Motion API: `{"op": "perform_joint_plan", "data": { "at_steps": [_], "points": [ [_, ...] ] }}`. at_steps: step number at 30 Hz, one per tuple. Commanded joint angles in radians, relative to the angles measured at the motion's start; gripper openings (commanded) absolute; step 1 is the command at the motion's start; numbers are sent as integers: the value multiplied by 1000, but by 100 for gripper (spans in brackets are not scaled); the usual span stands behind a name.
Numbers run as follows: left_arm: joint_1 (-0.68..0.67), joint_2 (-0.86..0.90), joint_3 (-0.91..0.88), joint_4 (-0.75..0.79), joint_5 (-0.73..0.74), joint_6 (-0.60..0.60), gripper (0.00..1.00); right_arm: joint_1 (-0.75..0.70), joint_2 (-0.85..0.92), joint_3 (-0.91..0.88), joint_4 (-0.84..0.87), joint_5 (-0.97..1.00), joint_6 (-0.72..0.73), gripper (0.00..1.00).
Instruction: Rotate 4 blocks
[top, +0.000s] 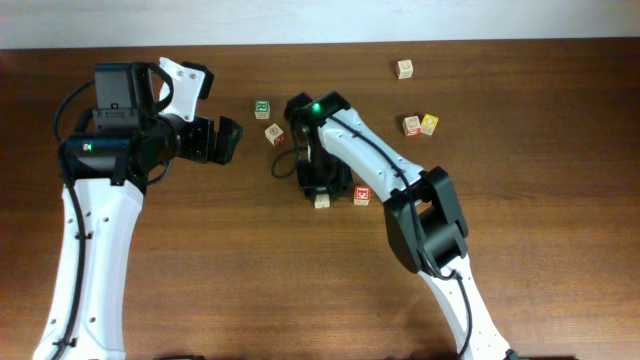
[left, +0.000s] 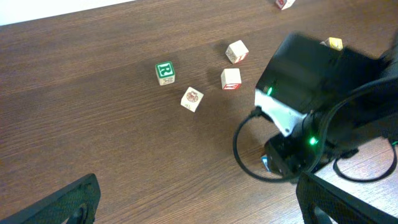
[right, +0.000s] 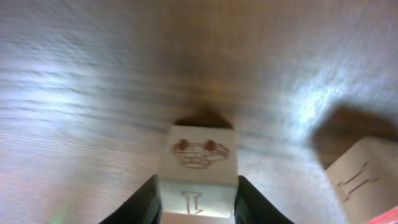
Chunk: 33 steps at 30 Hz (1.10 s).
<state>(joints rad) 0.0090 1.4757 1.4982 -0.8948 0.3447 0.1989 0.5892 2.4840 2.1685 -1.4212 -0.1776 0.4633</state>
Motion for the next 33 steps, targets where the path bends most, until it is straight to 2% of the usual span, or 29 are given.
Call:
{"op": "perform_joint_plan", "data": {
  "at_steps": [1, 5, 11, 20, 22, 25, 29, 33],
  "points": [
    [6, 5, 24, -1, 15, 8, 99, -12, 32, -18, -50, 78, 24, 39],
    [6, 5, 24, -1, 15, 8, 99, -34, 32, -18, -97, 145, 49, 39],
    [6, 5, 24, -1, 15, 8, 99, -55, 32, 4, -68, 143, 37, 40],
    [6, 5, 25, -1, 15, 8, 99, -52, 30, 265, -152, 43, 15, 63],
    [6, 5, 25, -1, 15, 8, 99, -51, 30, 298, -100, 12, 15, 66],
    [6, 5, 25, -1, 15, 8, 99, -40, 31, 272, 101, 9, 16, 70],
    [6, 5, 25, -1, 15, 8, 99, -34, 31, 185, 367, 185, 17, 69],
    [6, 5, 24, -1, 15, 8, 99, -40, 31, 142, 486, 246, 16, 69]
  ]
}}
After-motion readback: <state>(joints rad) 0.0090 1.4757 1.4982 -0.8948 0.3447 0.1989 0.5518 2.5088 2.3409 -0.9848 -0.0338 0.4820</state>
